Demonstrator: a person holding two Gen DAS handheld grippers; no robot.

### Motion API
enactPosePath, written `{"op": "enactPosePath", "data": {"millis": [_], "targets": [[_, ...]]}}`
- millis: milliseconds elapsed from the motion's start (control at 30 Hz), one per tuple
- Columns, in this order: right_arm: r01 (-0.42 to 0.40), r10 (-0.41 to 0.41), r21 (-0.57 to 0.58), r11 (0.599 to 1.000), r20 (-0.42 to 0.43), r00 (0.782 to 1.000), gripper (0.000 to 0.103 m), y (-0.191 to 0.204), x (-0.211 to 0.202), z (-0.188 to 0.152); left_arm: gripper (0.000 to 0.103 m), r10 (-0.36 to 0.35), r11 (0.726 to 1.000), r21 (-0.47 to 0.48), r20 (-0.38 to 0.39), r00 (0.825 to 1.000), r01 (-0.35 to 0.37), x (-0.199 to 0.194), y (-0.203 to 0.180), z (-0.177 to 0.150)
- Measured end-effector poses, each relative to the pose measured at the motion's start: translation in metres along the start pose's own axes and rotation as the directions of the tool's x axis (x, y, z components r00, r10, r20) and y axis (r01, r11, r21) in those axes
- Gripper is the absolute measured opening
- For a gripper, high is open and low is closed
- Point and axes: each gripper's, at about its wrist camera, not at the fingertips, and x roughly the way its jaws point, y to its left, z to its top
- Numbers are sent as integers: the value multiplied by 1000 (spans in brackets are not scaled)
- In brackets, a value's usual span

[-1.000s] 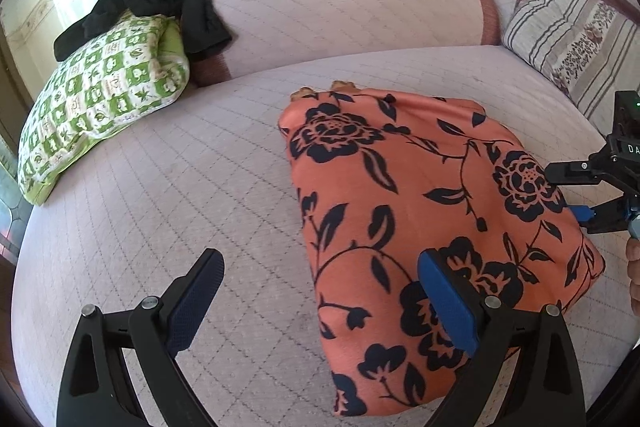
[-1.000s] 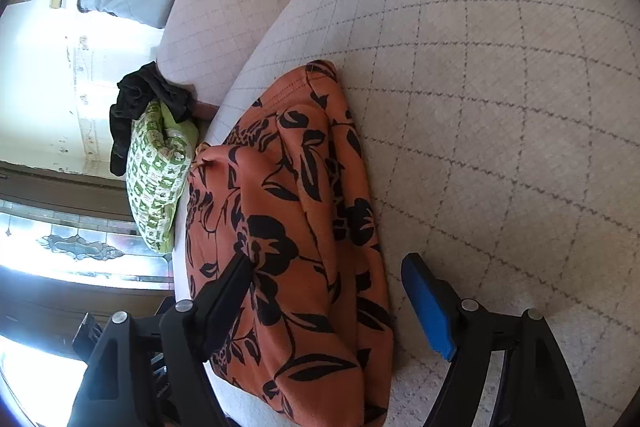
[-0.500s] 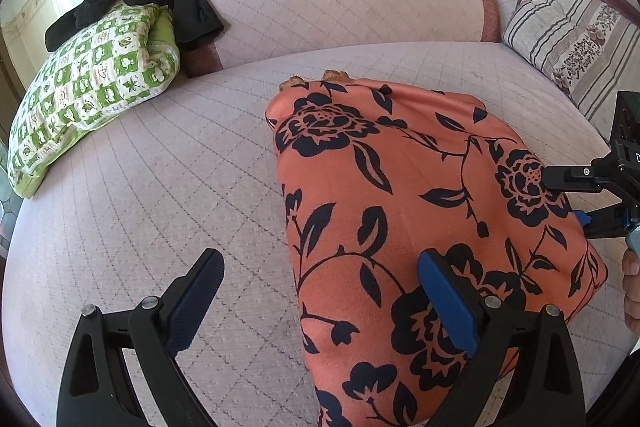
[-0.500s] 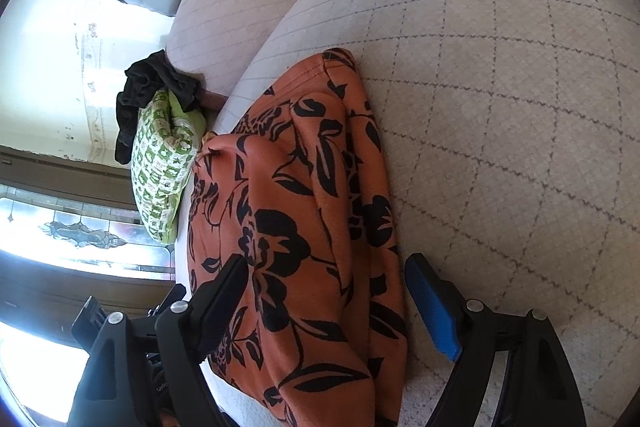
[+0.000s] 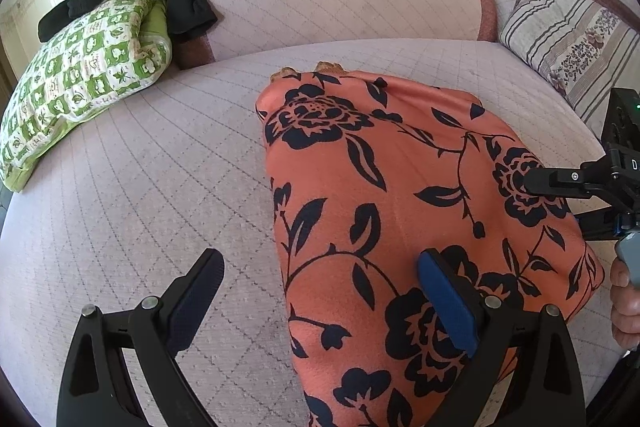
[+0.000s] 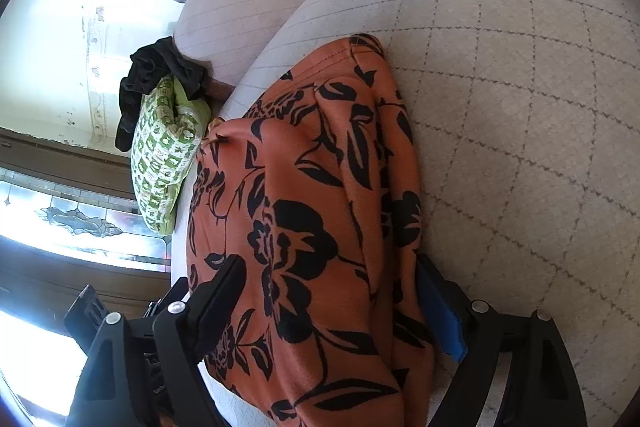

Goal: Fold small clothes

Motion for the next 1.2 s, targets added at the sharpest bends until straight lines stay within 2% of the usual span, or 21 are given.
{"op": "enactPosePath", "data": {"millis": [267, 667, 1000, 1100, 1200], "targets": [[-3, 3, 3, 1000, 9, 1000, 86, 12, 13, -1, 97, -38, 999, -15, -13, 999, 38, 6, -1, 0], [40, -39, -44, 998, 23, 999, 86, 23, 26, -5, 98, -119, 991, -61, -44, 992, 116, 18, 5, 1], [82, -79, -72, 994, 31, 996, 76, 24, 27, -6, 98, -188, 979, -97, -68, 980, 181, 29, -1, 5], [83, -81, -65, 994, 40, 996, 72, 23, 26, -6, 94, -196, 977, -93, -71, 978, 190, 30, -6, 6], [89, -86, -68, 994, 50, 995, 70, 22, 25, -7, 87, -192, 979, -86, -66, 979, 186, 29, -9, 7]]}}
